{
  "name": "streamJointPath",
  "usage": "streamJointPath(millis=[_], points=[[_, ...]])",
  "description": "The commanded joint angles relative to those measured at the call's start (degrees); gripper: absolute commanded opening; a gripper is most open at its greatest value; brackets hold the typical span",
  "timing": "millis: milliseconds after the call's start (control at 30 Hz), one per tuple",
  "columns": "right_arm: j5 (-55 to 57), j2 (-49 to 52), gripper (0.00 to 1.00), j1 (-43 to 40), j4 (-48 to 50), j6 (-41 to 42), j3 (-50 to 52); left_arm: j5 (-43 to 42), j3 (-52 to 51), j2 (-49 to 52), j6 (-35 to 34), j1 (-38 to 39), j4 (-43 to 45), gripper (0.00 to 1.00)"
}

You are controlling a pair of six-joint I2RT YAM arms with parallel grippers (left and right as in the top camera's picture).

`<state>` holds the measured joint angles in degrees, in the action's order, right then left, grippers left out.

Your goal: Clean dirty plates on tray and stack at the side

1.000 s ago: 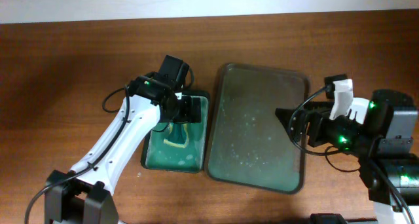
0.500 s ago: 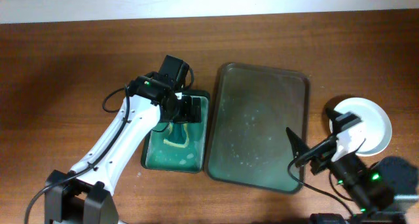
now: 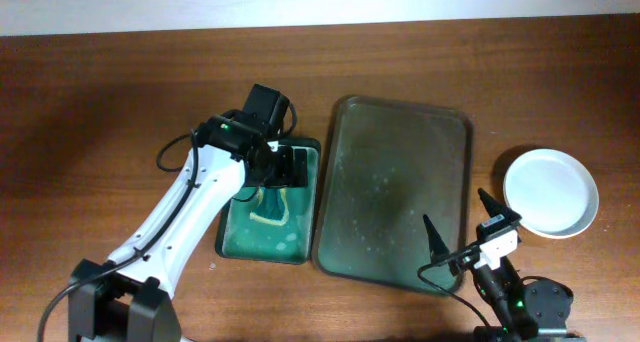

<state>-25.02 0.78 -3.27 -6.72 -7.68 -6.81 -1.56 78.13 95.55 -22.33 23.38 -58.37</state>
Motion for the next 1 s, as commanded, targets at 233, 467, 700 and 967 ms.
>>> streamJointPath(millis=[233,467,700,967], points=[[0.9,-0.5,0.98,0.2,4.2,0.0,6.5,-0.4,0.7,-1.1,0.1,-0.2,0.0,1.0],[0.9,-0.5,0.98,0.2,4.2,0.0,6.5,-0.4,0.7,-1.1,0.1,-0.2,0.0,1.0],[0.9,-0.5,0.98,0.2,4.2,0.0,6.5,-0.4,0.7,-1.1,0.1,-0.2,0.0,1.0],[0.9,-0.5,0.98,0.2,4.2,0.0,6.5,16.5,-0.8,-9.0,0.1,1.4,1.9,1.0]])
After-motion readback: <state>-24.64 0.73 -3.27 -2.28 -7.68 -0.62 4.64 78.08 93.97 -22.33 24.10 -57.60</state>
